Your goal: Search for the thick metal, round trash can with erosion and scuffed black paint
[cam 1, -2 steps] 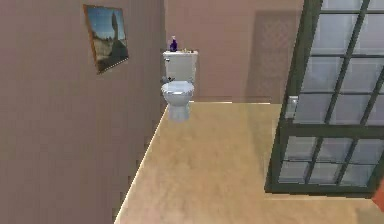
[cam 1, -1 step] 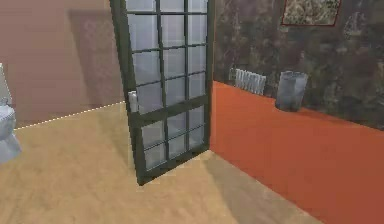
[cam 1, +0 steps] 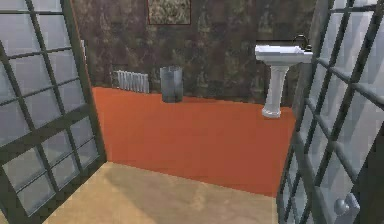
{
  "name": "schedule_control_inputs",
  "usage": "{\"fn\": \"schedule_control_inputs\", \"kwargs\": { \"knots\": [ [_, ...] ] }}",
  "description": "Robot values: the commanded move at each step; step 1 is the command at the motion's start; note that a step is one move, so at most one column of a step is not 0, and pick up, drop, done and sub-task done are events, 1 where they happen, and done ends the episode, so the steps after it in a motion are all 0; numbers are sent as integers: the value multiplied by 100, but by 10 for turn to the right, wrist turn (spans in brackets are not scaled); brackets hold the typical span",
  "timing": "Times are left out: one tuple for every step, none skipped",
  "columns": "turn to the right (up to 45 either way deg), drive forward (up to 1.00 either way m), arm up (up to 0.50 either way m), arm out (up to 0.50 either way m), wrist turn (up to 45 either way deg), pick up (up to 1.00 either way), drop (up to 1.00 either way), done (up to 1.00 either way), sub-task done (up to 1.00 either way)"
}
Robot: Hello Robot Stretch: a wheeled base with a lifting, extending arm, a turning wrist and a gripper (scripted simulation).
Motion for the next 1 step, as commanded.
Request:
{"fn": "schedule_control_inputs", "kwargs": {
  "knots": [
    [0,80,0,0,0,0,0,0,0]
  ]
}}
